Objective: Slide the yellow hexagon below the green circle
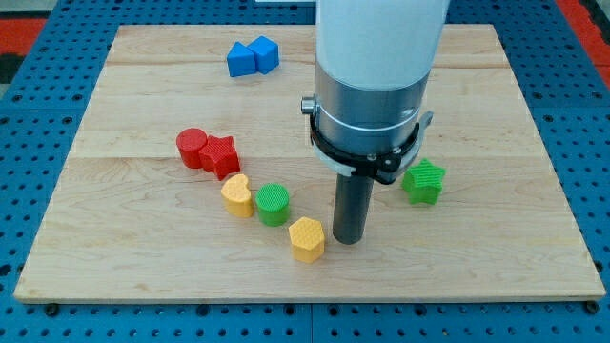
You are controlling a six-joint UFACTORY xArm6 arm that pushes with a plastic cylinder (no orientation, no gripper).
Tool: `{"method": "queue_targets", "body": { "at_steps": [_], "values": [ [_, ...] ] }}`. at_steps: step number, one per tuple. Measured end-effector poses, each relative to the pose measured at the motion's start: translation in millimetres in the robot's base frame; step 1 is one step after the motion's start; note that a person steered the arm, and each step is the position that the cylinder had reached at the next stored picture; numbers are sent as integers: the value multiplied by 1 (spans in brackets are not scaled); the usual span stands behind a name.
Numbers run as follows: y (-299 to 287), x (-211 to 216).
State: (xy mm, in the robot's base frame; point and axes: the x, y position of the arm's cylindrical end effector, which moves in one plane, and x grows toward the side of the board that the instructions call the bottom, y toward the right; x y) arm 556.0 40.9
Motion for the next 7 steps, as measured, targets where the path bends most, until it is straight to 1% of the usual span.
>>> {"method": "queue_targets", "body": {
  "at_steps": [1,2,3,4,5,6,7],
  "values": [
    [-4,16],
    [-42,26],
    [-104,21],
    [-99,17],
    [-65,14],
    [-93,12],
    [-163,-8]
  ]
}}
